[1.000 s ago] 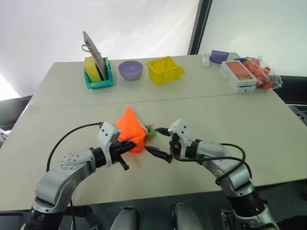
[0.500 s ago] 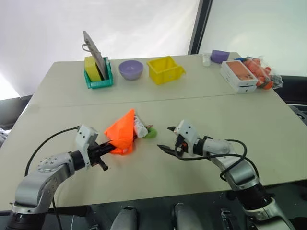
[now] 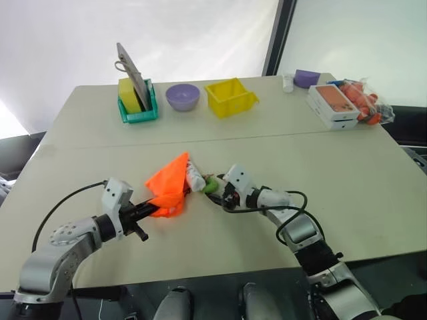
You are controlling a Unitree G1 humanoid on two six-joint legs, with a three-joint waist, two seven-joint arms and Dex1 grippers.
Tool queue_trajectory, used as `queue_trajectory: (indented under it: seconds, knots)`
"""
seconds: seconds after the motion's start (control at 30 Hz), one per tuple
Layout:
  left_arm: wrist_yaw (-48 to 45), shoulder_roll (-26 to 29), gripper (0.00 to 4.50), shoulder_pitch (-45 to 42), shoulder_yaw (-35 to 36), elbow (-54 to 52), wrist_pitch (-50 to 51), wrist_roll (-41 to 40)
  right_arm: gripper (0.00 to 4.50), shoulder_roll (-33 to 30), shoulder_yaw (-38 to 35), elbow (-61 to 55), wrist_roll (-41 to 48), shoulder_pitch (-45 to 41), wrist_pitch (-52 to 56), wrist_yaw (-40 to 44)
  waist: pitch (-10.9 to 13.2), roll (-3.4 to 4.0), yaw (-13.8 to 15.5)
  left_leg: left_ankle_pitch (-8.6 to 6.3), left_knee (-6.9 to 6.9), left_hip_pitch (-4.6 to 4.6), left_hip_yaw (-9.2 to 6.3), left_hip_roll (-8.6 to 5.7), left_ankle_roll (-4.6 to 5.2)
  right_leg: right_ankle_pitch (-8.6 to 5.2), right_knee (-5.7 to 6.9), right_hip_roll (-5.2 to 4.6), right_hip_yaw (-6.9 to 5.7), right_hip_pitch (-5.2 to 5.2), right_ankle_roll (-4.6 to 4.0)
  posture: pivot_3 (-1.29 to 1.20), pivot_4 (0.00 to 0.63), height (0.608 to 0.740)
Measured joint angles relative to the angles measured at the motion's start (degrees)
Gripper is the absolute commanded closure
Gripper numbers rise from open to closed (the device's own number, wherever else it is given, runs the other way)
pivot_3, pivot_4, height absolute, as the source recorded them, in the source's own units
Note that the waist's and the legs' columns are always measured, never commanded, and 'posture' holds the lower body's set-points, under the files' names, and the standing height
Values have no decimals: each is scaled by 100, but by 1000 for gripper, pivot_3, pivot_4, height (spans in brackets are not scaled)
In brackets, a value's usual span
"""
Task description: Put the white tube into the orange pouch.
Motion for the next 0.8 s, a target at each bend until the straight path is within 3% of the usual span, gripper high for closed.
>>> queue_trajectory:
  seconds: [0.13, 0.3, 0.4, 0.53, 0.8]
  knots:
    - [25, -31, 4500, 9, 17, -1, -1, -4, 4431, -12, -40, 7, -5, 2, 1, 25, 0, 0, 0, 0, 0, 1, 1, 0, 0, 0, 1, 0, 0, 1, 1, 0, 150, 740]
    - [195, -219, 4500, -115, 366, 26, 127, -380, 4482, -229, -117, -342, 30, 190, 38, 139, 0, -1, 13, 0, 1, 0, -2, 0, 0, -11, 1, 0, -1, 2, 18, 0, 150, 740]
    - [259, -234, 4500, -267, 517, 63, 265, -632, 3291, -453, -167, -788, 219, 366, 364, 416, 0, 0, 10, 0, 1, 0, -2, 0, 0, -12, 0, 0, -1, 3, 21, 0, 150, 740]
    - [272, -247, 4500, -353, 673, 121, 474, -951, 1279, -639, -376, -1411, 455, 687, 740, 514, 0, -1, -5, 0, 1, 2, -1, 1, 0, -13, 0, 0, -1, 1, 22, 0, 150, 740]
    - [272, -244, 4500, -532, 697, 249, 731, -1252, 1279, -284, -446, -2470, 897, 751, 1468, 238, -1, -2, 0, 0, 1, 2, -2, 2, 0, -13, 2, 2, 0, 1, 21, 0, 150, 740]
